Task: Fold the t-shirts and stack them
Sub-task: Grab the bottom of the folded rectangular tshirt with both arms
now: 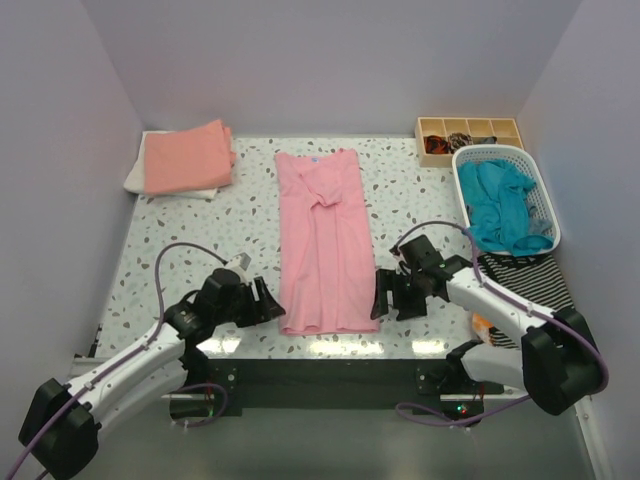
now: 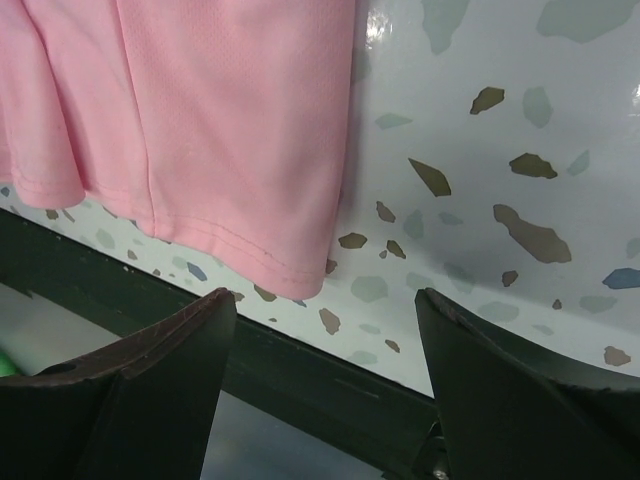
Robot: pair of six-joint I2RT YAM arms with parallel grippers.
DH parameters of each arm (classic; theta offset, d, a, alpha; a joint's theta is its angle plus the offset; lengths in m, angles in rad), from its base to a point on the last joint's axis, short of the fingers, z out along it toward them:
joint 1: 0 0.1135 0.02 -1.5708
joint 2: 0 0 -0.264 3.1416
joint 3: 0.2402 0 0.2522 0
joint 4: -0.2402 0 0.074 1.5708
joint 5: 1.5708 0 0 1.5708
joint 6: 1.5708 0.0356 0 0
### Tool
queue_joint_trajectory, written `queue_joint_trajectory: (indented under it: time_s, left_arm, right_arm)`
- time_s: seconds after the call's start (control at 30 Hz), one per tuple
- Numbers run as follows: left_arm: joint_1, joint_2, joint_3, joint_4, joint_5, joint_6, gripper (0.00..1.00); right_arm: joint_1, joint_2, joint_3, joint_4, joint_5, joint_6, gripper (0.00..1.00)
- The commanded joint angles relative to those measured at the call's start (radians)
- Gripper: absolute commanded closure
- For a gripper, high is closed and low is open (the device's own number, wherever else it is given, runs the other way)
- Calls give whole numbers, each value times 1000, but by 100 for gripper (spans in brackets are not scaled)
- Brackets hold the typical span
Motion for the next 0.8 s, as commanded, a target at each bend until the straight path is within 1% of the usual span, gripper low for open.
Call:
queue_joint_trajectory:
  time_s: [0.0, 0.13, 0.43, 0.5, 0.57, 0.77]
  left_arm:
    - [-20, -6, -23, -9, 52, -54, 34]
    - [-32, 2, -48, 10, 69, -66, 34]
    - [-43, 51, -128, 132, 126, -95, 38]
    - [-43, 80, -138, 178, 138, -97, 41]
    - [-46, 91, -154, 210, 158, -105, 48]
    - [-51, 98, -186, 249, 182, -118, 56]
  right_arm:
    - [-1, -3, -39, 22, -64, 22, 23]
    - [-1, 10, -63, 60, -87, 41, 23]
    - [-1, 56, -118, 189, -161, 94, 25]
    - [0, 77, -129, 229, -172, 111, 27]
    - [-1, 92, -135, 250, -198, 120, 28]
    - [-1, 132, -160, 313, -222, 137, 35]
